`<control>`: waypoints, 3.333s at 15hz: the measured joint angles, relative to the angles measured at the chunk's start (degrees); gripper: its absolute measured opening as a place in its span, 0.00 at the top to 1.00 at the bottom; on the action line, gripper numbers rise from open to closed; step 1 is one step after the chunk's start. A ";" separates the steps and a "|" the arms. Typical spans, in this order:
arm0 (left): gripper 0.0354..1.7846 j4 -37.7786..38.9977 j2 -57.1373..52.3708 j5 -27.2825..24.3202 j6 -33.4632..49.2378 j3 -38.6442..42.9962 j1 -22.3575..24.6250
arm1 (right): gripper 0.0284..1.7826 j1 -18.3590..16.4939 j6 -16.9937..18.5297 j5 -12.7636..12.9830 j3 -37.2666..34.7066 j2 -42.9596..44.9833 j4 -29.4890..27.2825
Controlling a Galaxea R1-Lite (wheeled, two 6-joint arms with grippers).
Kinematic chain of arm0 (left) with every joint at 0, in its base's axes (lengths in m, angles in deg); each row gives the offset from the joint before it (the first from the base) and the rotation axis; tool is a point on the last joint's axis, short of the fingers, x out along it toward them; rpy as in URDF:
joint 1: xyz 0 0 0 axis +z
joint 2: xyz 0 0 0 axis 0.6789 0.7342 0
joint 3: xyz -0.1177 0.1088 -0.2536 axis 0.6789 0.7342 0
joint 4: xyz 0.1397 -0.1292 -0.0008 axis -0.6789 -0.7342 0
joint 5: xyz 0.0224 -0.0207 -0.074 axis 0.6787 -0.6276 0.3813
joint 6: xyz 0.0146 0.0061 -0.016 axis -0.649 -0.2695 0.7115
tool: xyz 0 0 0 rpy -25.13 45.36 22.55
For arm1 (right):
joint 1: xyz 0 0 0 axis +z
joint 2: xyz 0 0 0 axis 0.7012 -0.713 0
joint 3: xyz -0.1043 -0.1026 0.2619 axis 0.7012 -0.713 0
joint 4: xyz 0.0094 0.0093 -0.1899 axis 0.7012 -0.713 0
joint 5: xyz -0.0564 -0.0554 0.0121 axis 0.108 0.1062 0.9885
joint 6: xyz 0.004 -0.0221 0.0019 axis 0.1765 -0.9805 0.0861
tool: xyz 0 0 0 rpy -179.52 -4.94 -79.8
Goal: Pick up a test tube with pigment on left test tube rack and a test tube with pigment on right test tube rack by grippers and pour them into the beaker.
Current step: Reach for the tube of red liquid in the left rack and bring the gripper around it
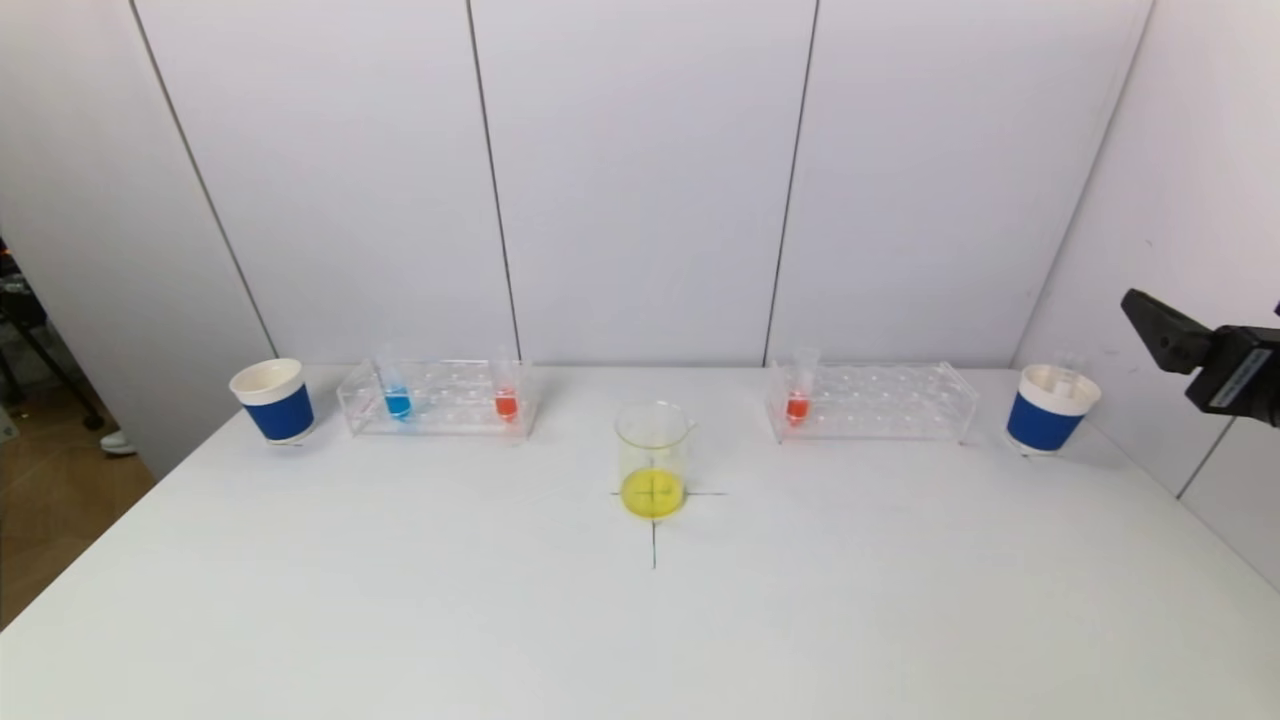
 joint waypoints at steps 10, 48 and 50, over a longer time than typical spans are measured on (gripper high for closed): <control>0.01 0.00 0.00 0.00 0.00 0.00 0.00 | 0.00 -0.66 -0.45 1.97 -14.75 29.88 -8.13; 0.01 -0.20 0.00 -0.02 -0.11 0.00 0.00 | 0.00 -1.62 0.13 -10.07 -23.54 74.50 -55.59; 0.01 -0.73 0.00 0.05 -0.41 -0.18 0.00 | 0.00 -1.62 0.13 -10.06 -23.54 74.50 -55.59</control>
